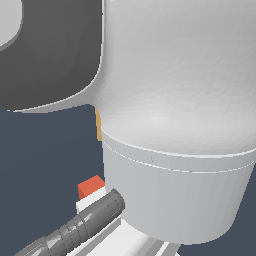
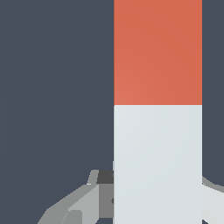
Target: Insert the peg into the horizontal hole in a box.
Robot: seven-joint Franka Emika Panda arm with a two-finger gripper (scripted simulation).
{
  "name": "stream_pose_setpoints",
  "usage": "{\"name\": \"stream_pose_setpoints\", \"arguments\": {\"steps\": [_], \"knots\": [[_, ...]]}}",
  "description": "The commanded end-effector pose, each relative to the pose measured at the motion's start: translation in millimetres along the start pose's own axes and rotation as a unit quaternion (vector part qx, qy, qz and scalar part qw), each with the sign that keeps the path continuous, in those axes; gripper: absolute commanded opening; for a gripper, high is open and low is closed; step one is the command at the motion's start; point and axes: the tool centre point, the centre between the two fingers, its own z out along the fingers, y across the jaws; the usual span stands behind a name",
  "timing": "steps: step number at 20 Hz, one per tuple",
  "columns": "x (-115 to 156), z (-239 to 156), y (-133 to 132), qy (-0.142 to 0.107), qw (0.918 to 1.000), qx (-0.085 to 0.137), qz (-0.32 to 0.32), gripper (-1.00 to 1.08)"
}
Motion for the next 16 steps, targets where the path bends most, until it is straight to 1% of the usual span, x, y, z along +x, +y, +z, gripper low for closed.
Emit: {"name": "stream_pose_setpoints", "arguments": {"steps": [1, 9, 16], "knots": [[1.6, -0.7, 0.0, 0.000, 1.0000, 0.000, 0.003, -1.00], [17.8, -6.4, -4.6, 0.000, 0.9993, 0.000, 0.038, -1.00], [47.5, -16.7, -9.8, 0.000, 0.9950, 0.000, 0.100, -1.00]]}}
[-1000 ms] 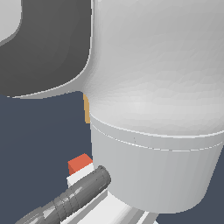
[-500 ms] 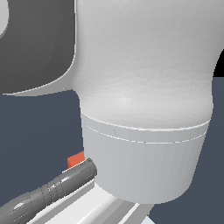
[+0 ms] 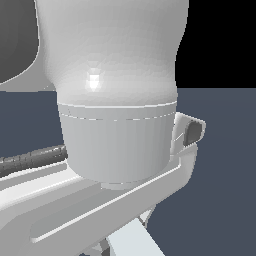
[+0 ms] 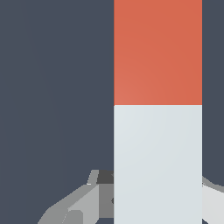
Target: Insert the peg into the horizontal hole in a box.
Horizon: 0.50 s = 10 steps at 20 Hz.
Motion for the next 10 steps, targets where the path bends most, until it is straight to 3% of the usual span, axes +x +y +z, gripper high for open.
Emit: {"name": "stream_pose_setpoints", "arguments": {"steps": [1, 10], "knots": [[11.8, -5.8, -2.8, -0.001, 0.9997, -0.001, 0.026, -1.00], [62.3, -23.2, -10.0, -0.001, 0.9913, -0.002, 0.132, -1.00]]}}
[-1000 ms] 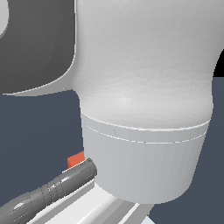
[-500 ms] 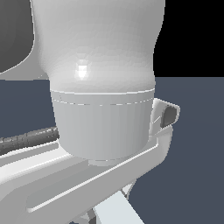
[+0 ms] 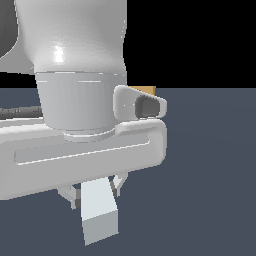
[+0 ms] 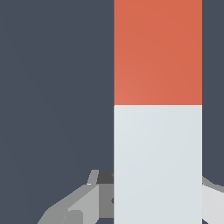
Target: Insert the peg into the horizontal hole in a box.
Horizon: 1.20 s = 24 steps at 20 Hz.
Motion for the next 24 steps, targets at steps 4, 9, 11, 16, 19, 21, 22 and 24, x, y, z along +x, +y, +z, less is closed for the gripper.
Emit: {"name": "stream_pose_setpoints", "arguments": {"steps": [4, 9, 11, 16, 19, 21, 22, 24], "knots": [[28.4, -11.3, -6.2, -0.001, 0.9981, -0.001, 0.061, -1.00], [53.2, -19.8, -8.6, 0.000, 0.9936, -0.002, 0.113, -1.00], [62.8, -23.1, -8.8, 0.000, 0.9912, -0.002, 0.132, -1.00], [86.0, -31.1, -7.3, 0.000, 0.9838, -0.002, 0.179, -1.00], [99.2, -35.8, -5.2, 0.000, 0.9785, -0.002, 0.206, -1.00], [107.2, -38.6, -3.5, 0.000, 0.9750, -0.002, 0.222, -1.00], [110.8, -39.9, -2.7, 0.000, 0.9733, -0.001, 0.230, -1.00], [117.3, -42.2, -0.8, 0.000, 0.9701, -0.001, 0.243, -1.00]]}}
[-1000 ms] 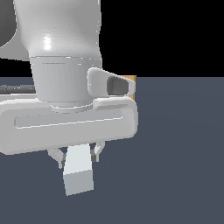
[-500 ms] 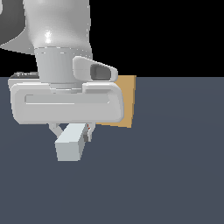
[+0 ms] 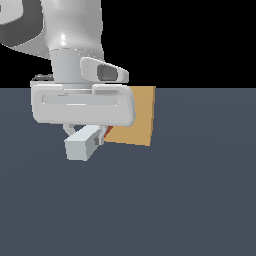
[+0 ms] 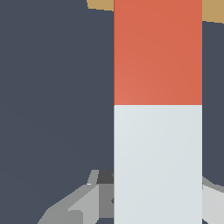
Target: Insert the peg into the horizontal hole in a box.
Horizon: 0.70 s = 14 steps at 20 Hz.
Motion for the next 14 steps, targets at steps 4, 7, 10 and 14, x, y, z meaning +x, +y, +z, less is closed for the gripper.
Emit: {"name": "stream_pose_setpoints", "arguments": {"steps": [4, 7, 10, 14], "knots": [[15.6, -6.7, -1.9, 0.000, 0.9994, -0.001, 0.033, -1.00], [21.2, -8.7, -2.3, 0.000, 0.9990, -0.001, 0.045, -1.00], [24.9, -10.0, -2.5, 0.000, 0.9987, -0.001, 0.052, -1.00], [26.7, -10.6, -2.5, 0.000, 0.9985, -0.001, 0.055, -1.00]]}}
